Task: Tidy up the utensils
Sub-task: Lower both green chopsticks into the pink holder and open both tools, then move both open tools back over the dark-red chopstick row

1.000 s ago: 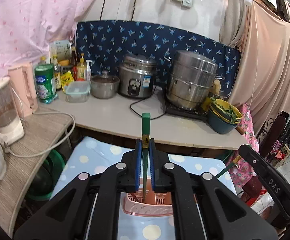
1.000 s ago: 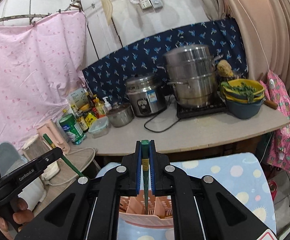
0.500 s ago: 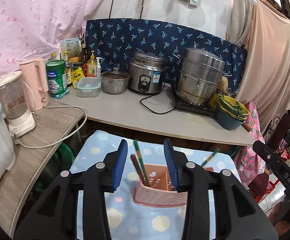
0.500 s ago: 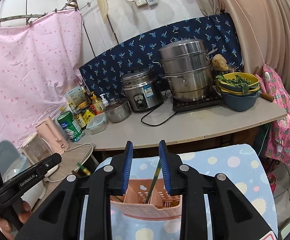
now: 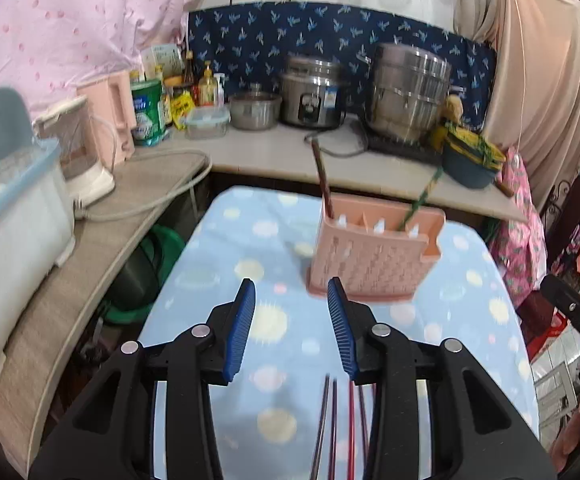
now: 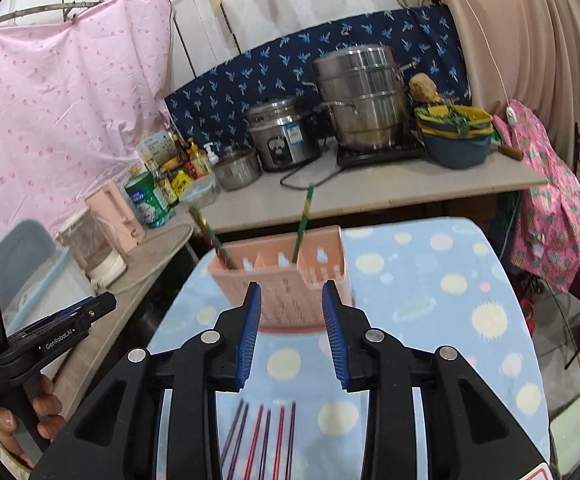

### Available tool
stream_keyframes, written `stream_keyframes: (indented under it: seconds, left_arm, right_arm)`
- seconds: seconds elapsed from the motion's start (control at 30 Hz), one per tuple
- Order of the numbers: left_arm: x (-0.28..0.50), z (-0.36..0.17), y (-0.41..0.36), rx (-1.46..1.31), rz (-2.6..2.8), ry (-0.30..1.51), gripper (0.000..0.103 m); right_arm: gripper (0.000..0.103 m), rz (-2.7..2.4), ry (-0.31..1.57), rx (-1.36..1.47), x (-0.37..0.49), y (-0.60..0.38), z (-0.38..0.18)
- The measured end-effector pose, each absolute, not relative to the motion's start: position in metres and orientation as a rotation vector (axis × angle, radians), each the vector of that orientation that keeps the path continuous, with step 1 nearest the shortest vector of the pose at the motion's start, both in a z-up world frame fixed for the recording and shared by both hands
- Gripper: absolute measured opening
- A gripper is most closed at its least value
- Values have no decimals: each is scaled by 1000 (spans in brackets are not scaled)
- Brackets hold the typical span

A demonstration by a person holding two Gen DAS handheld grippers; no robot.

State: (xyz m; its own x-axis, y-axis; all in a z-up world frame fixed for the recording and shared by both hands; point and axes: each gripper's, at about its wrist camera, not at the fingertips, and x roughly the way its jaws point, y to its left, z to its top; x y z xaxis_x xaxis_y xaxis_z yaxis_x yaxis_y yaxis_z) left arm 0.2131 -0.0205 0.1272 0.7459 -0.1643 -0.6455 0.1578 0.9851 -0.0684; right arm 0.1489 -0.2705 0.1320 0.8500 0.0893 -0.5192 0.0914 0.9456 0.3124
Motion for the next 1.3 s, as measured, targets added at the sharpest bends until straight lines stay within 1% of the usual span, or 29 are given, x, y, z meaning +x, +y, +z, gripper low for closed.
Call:
stream_keyframes:
  seconds: [0.17,0.63,1.13,1.3]
  left_arm:
    - [180,90,-9,3,-165,790,36]
    - [110,13,-2,64,-166,936,36]
    - [81,-24,-3,93,-182,1009,36]
    - [77,-34,-3,94,-190,1031,36]
  right_arm:
    - [31,-4,619,351,109,-264,105]
    - [31,-1,824,305,32,-227,12]
    - [31,52,943,245,13,-187,-44]
    - [28,61,961,237,13,-180,-51]
